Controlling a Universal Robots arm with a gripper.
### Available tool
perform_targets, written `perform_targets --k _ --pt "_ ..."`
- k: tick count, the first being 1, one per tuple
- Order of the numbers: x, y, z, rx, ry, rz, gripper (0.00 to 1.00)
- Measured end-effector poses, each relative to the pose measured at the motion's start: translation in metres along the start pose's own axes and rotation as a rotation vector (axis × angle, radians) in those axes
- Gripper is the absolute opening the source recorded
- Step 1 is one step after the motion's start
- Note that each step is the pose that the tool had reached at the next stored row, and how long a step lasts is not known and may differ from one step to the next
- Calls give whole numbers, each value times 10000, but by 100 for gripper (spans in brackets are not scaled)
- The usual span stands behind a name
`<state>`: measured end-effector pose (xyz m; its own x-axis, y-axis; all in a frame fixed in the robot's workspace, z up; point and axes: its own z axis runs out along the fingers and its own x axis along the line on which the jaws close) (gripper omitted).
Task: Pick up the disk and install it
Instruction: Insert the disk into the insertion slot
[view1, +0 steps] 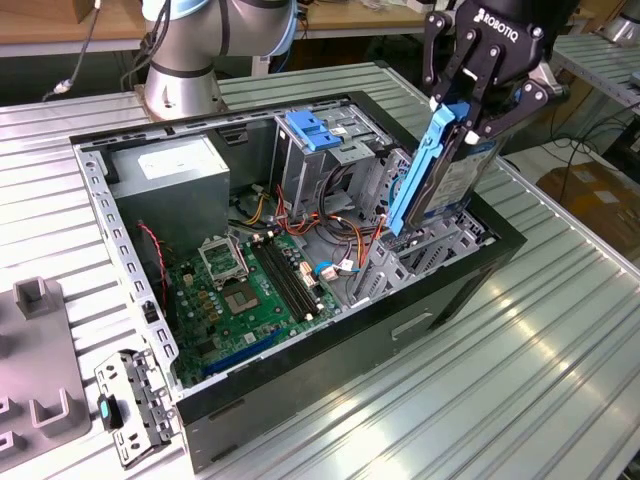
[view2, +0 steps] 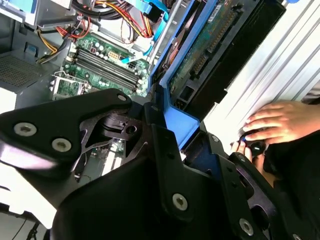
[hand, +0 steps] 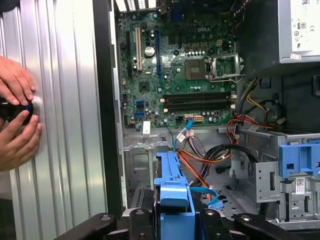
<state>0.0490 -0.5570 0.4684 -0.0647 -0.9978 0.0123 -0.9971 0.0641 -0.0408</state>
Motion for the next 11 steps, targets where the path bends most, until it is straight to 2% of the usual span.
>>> perform_targets --k 3,6,11 --pt "-3 2 52 2 -5 -153 37" --pt "-23 4 73 4 -7 -338 37" --pt "-22 6 109 3 -2 -189 37"
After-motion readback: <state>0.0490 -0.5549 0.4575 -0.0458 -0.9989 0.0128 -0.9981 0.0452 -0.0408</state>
